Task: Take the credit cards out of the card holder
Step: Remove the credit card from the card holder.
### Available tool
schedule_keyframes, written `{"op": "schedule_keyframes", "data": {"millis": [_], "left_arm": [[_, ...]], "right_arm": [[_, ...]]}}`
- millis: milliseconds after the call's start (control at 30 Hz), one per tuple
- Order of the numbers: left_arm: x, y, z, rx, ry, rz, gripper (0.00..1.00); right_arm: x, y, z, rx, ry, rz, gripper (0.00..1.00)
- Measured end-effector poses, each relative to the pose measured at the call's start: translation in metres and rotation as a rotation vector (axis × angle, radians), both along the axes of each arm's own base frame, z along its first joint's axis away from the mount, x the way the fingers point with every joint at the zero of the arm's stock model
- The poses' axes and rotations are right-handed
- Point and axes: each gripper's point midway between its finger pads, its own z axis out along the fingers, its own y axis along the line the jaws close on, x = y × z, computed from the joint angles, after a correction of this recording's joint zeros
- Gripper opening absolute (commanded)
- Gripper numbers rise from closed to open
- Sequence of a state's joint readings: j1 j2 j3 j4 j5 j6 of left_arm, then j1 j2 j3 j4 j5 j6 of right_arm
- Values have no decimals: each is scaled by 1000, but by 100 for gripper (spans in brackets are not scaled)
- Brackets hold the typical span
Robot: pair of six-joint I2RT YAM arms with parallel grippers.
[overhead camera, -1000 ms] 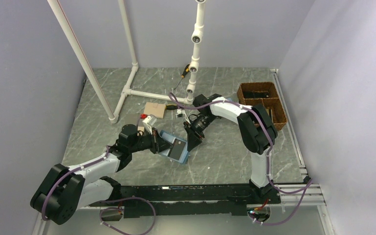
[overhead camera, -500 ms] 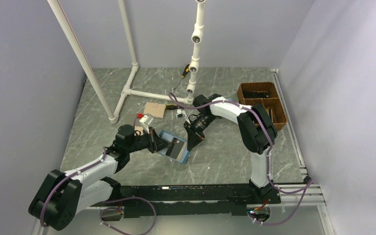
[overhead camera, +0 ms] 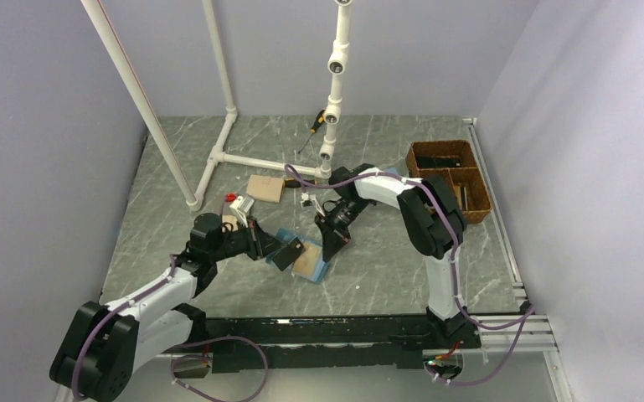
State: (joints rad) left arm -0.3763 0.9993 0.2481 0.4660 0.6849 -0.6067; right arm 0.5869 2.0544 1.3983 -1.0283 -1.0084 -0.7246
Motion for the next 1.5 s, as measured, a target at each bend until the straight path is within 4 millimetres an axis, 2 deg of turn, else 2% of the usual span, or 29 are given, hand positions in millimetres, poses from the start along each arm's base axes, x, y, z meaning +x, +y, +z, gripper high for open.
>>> {"op": "schedule_keyframes", "data": {"millis": [333,367,533,700,800,967,1200,1333,1500], "left_arm": [[-5,2,-34,19,119,-10,0],[-5,2,-35,20,124,-12,0],[-3,2,-44,24,156,-13,0],[-3,2,-55,28,204,-7,0],[-3,2,-60,29,227,-8,2],[-3,-1,-65,15,259,-14,13],[-6,-5,-63,-21,291,-40,27],[-8,-7,-61,-36,305,-54,28],[-7,-8,-62,-31,326,-55,25]], "right_arm": [[3,-4,-23,-93,46,-35,1],[3,-4,-24,-99,44,-38,6],[7,-5,-30,-132,35,-57,17],[11,-6,-35,-155,26,-70,21],[12,-6,-36,-163,20,-76,20],[14,-5,-37,-169,20,-87,5],[15,-4,-37,-175,27,-103,2],[16,-3,-37,-177,29,-108,2],[16,-3,-38,-177,30,-110,2]]}}
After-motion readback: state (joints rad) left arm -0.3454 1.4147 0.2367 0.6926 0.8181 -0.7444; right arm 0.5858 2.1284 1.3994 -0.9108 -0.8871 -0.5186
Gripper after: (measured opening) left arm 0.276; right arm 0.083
